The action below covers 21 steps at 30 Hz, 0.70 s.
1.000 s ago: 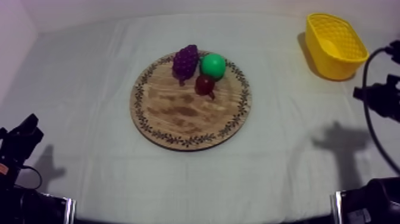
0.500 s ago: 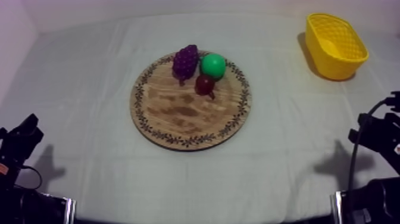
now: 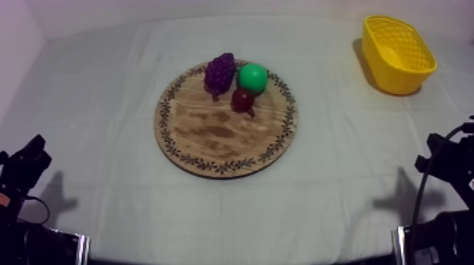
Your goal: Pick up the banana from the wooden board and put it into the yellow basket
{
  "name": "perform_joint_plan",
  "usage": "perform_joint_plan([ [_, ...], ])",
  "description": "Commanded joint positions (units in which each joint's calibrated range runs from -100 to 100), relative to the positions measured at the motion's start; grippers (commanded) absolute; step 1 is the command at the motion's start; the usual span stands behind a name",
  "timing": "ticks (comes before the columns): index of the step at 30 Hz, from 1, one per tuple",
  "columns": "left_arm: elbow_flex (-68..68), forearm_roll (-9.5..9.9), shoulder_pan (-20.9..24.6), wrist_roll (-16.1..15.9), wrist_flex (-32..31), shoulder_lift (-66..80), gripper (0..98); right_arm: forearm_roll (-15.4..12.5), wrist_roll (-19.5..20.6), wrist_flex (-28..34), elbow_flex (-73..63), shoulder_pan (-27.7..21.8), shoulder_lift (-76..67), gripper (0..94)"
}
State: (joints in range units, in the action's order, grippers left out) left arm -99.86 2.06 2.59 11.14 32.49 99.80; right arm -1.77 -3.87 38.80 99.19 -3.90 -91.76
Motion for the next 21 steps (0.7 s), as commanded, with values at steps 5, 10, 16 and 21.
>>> perform_joint_plan([
  [5, 0.0, 0.01, 0.0, 0.0, 0.0, 0.0, 0.1, 0.1, -0.1, 0.2, 0.0, -0.2, -2.3, 0.3],
  [10, 0.0, 0.01, 0.0, 0.0, 0.0, 0.0, 0.1, 0.2, -0.3, 1.2, -0.1, -0.3, -3.7, 0.3],
  [16, 0.0, 0.01, 0.0, 0.0, 0.0, 0.0, 0.1, 0.2, -2.1, 0.1, 0.2, -0.4, -4.0, 0.3],
  [21, 0.0, 0.01, 0.0, 0.0, 0.0, 0.0, 0.1, 0.2, -5.3, -0.3, 0.3, -0.4, -4.0, 0.3],
])
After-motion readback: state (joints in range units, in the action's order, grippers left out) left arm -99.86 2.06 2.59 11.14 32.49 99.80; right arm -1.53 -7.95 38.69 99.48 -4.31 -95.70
